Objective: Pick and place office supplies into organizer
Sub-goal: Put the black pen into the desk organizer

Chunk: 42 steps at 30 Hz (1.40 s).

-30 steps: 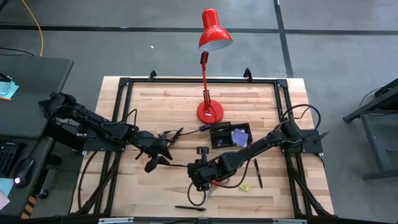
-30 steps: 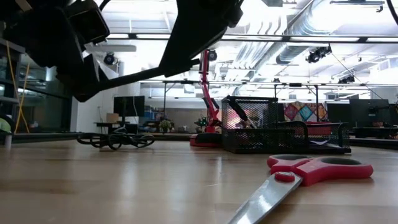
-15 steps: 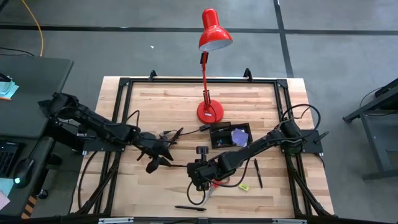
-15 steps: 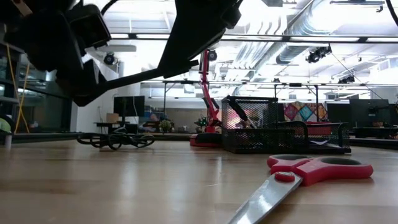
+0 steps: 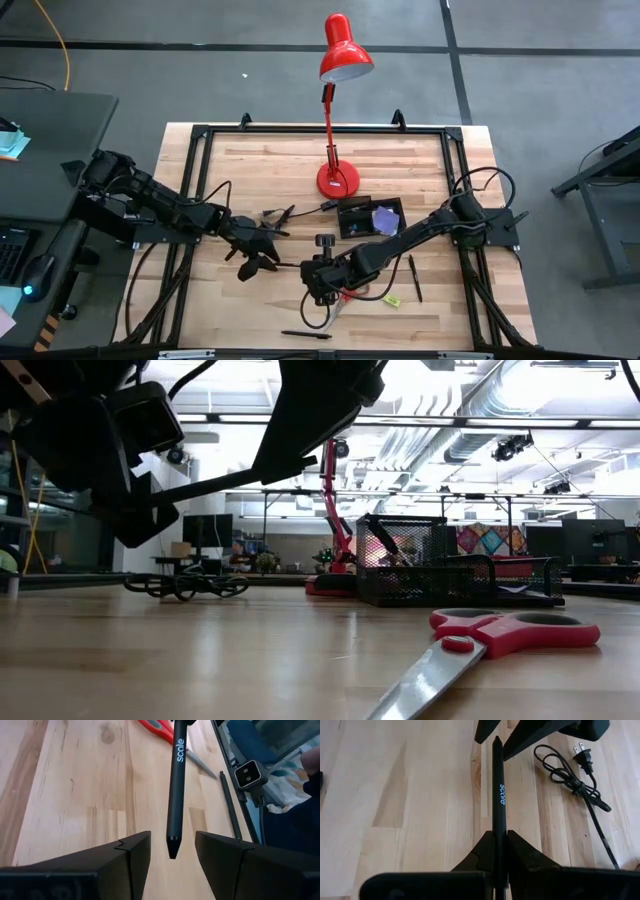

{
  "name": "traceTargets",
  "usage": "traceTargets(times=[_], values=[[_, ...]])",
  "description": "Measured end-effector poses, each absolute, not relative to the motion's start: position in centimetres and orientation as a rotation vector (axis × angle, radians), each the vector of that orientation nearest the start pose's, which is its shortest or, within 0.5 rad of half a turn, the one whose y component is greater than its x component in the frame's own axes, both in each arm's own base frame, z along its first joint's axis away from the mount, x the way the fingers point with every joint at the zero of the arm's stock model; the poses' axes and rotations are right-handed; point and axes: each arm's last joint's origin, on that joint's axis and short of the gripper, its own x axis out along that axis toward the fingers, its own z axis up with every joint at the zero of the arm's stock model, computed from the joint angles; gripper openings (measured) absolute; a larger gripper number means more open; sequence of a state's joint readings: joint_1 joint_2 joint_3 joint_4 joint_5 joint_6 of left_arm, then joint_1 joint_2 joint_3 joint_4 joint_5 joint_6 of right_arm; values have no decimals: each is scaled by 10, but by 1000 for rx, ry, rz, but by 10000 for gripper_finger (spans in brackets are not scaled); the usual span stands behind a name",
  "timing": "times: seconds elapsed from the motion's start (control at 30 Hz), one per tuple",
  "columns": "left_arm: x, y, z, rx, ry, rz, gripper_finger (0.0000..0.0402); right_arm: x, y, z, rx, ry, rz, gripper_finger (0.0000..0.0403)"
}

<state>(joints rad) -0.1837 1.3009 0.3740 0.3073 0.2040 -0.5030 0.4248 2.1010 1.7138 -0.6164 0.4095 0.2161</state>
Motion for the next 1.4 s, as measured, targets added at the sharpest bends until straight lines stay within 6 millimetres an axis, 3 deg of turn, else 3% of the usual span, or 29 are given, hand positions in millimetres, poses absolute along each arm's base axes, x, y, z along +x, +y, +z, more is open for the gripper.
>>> traceTargets(times=[0.23,0.6,0.8,1.17,1.4], values=[[220,-47,144,-491,676,-232,141,420,172,215,-189,914,-75,5],[220,-48,144,-501,685,-267,29,425,171,217,-186,879,-42,5],[220,-48,144,-499,683,-260,23,425,170,217,-186,880,-42,9],[221,-47,144,-465,665,-215,23,415,183,220,-278,867,-117,117],[221,-45,144,-426,643,-148,23,384,209,258,-260,763,-168,163]])
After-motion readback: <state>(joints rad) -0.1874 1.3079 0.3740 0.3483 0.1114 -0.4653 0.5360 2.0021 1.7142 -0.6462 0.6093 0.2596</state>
